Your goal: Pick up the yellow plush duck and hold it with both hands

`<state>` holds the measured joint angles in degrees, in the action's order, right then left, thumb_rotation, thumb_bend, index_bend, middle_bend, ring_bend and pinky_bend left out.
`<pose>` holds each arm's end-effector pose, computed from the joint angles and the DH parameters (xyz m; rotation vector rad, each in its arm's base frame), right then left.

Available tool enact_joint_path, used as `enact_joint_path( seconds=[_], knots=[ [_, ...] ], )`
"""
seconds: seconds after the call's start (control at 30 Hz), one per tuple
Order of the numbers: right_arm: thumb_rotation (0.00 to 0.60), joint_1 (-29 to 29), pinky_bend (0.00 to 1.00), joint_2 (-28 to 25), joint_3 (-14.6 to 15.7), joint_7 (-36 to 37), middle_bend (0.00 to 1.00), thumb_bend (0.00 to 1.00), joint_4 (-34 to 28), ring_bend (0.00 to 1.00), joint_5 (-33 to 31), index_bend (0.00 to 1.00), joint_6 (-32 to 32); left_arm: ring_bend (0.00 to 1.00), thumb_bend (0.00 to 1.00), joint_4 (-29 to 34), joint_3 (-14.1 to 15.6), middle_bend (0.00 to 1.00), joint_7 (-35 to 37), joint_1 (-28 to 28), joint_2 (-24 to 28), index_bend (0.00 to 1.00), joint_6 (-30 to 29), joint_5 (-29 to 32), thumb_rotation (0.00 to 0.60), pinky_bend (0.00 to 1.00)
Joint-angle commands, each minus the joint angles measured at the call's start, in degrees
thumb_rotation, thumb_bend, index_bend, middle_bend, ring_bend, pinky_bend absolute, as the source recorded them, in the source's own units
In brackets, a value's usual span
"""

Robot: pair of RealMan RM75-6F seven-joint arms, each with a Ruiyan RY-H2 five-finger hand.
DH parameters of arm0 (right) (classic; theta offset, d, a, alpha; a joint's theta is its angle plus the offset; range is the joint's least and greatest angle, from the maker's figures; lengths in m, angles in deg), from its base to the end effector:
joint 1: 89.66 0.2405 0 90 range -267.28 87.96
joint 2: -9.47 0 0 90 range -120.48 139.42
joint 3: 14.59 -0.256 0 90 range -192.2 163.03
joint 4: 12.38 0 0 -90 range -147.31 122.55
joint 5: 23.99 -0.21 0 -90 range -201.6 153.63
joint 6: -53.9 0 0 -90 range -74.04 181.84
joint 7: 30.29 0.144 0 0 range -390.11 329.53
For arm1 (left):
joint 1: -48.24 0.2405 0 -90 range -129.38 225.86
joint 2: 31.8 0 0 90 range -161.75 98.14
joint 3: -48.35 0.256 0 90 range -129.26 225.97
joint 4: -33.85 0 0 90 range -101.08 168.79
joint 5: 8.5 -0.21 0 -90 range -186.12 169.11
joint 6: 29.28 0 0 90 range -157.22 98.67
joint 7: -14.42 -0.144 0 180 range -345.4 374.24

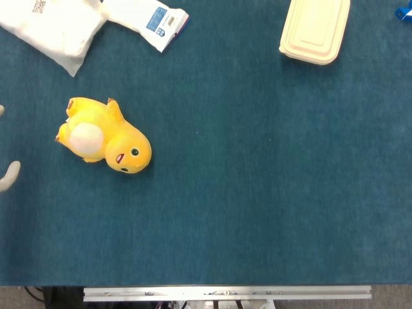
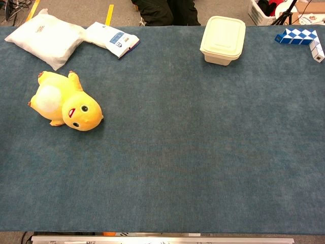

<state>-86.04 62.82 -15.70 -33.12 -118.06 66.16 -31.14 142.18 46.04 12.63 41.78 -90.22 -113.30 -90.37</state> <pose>-0.2731 -0.1652 0.1877 1.4611 -0.9042 0.9084 -0.2675 0.1818 0.1652 -1.3302 -1.0571 -0.9844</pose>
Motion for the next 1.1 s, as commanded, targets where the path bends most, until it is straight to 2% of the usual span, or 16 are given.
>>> enact_joint_path(
  seconds=[0.03, 0.37, 0.53, 0.73, 0.9, 1.1],
  knots=[
    [0.600, 0.0, 0.18, 0.0, 0.0, 0.0, 0.24, 0.17, -0.1, 0.08, -0.1, 0.14, 0.2, 0.00, 0.28, 0.0, 0.0, 0.05, -0.1, -0.1, 0.0, 0.16, 0.5, 0.2, 0.600, 0.16],
    [0.600, 0.4, 0.18, -1.5, -1.7, 0.7, 0.24, 0.17, -1.2, 0.08, 0.5, 0.14, -1.7, 0.00, 0.28, -0.6, -0.5, 0.06, -1.6, -3.1, 2.5, 0.16, 4.7, -1.7, 0.600, 0.16],
    [0.600, 0.5, 0.18, -2.3, -2.7, 0.6, 0.24, 0.17, -1.9, 0.08, 0.0, 0.14, -2.5, 0.00, 0.28, -4.8, -1.1, 0.06, 1.7, -8.3, 3.9, 0.16, 12.2, -3.8, 0.600, 0.15],
    [0.600, 0.3, 0.18, -2.3, -2.9, 0.7, 0.24, 0.17, -2.5, 0.08, 0.1, 0.14, -3.0, 0.00, 0.28, -13.2, -0.2, 0.06, 13.0, -16.4, 3.7, 0.15, 23.6, -9.1, 0.600, 0.15],
    [0.600, 0.1, 0.18, -2.4, -2.5, 0.6, 0.24, 0.17, -2.9, 0.08, 0.3, 0.14, -3.0, 0.00, 0.28, -18.1, 0.5, 0.04, 13.6, -20.7, 1.8, 0.10, 28.2, -12.0, 0.600, 0.14],
    [0.600, -0.3, 0.18, -2.8, -2.2, 0.4, 0.24, 0.17, -3.6, 0.08, 0.1, 0.14, -3.0, 0.00, 0.27, -23.8, 1.9, 0.00, 11.1, -27.3, -1.1, 0.00, 37.6, -13.3, 0.600, 0.10]
  ],
)
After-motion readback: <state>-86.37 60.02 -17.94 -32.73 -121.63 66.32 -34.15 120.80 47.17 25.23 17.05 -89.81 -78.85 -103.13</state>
